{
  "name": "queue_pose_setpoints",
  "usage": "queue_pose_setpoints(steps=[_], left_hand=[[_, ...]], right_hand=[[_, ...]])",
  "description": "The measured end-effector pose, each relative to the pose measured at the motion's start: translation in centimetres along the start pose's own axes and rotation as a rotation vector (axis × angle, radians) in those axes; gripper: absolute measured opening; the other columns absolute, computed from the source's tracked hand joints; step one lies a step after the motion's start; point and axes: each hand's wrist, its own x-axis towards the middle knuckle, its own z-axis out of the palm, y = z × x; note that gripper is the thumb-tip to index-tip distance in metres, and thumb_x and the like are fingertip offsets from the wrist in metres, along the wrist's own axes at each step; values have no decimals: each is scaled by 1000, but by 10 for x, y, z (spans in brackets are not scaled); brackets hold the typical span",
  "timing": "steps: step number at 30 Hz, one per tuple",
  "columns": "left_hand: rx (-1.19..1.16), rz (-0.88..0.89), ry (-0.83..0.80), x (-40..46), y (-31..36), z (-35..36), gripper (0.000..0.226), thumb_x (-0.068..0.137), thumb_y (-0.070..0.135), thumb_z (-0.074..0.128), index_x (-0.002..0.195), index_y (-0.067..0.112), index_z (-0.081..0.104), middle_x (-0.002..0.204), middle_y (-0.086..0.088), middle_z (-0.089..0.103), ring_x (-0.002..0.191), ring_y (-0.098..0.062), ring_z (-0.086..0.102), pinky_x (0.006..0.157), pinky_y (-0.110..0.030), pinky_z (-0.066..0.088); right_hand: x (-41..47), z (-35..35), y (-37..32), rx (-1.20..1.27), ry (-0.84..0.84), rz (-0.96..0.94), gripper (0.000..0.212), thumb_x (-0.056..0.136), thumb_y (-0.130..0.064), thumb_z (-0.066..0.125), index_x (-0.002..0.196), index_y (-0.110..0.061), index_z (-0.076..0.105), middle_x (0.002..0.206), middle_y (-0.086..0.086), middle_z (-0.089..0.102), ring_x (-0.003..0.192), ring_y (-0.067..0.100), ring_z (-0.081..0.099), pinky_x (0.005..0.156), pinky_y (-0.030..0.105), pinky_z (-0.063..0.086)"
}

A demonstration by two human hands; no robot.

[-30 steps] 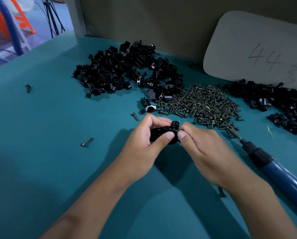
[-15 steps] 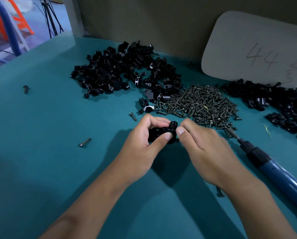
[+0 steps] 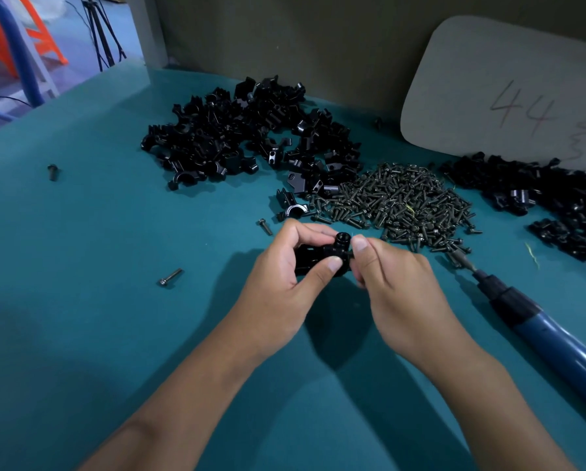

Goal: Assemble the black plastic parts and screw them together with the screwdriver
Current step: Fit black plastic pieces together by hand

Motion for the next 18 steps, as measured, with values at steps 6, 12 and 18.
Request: queue_pose_setpoints(steps=[6, 12, 18], left_hand=[[-11, -4, 45, 1, 0, 2, 16, 90, 22, 66, 103, 23, 58, 117, 14, 66, 119, -10, 61, 104, -31, 47], [-46, -4, 80, 3, -1, -1, 16, 89, 21, 66, 103, 24, 58, 112, 21, 65, 115, 1, 59, 96, -13, 44], [-22, 25, 86, 2, -1, 0, 17, 90, 23, 65, 104, 27, 56, 113, 29, 63, 118, 1, 58, 97, -14, 44]], right_hand=[[0, -6, 3, 30, 0, 0, 48, 92, -75, 21, 86, -37, 49, 86, -20, 59, 74, 9, 56, 65, 29, 42], [5, -18, 0, 79, 48, -195, 14, 93, -29, 70, 98, -37, 59, 94, -21, 63, 92, 2, 60, 71, 9, 43], [3, -11, -3, 130, 166, -196, 4, 92, -27, 70, 95, -27, 67, 84, -22, 66, 85, -3, 61, 66, 8, 42]])
